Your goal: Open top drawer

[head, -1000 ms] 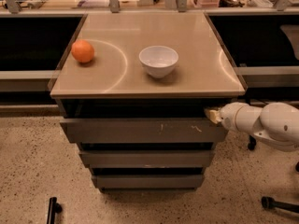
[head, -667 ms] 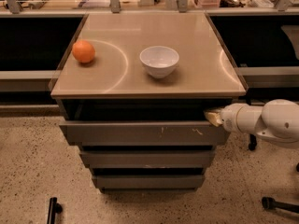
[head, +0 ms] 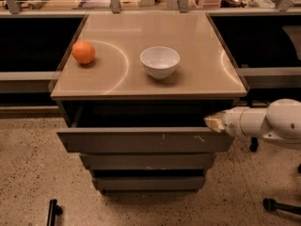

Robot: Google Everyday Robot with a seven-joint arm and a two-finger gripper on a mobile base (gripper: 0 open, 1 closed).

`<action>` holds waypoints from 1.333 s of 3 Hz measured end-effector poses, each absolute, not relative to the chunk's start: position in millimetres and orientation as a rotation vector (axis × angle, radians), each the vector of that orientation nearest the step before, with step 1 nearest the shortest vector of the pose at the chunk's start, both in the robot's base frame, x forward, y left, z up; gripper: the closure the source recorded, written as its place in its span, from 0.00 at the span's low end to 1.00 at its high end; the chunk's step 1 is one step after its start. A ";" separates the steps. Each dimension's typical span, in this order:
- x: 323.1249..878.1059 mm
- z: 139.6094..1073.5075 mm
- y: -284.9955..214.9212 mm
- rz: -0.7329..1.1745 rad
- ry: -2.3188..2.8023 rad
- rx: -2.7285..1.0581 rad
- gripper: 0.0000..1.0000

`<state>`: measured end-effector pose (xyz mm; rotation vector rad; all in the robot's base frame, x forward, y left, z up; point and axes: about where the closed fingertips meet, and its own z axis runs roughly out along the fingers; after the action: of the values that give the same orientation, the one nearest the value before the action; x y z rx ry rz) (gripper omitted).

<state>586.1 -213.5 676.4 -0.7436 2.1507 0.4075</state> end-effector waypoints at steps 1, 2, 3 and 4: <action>569.7 678.7 -208.9 0.441 2.169 -0.786 1.00; 541.0 679.9 -202.6 0.508 2.197 -0.843 1.00; 531.1 678.3 -194.8 0.555 2.206 -0.877 1.00; 530.7 677.9 -193.8 0.558 2.206 -0.880 1.00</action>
Offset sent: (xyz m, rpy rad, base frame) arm -0.1165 0.0189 0.0095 0.0301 0.2167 0.2314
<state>530.7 -193.8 677.9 -0.8798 2.2059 0.5582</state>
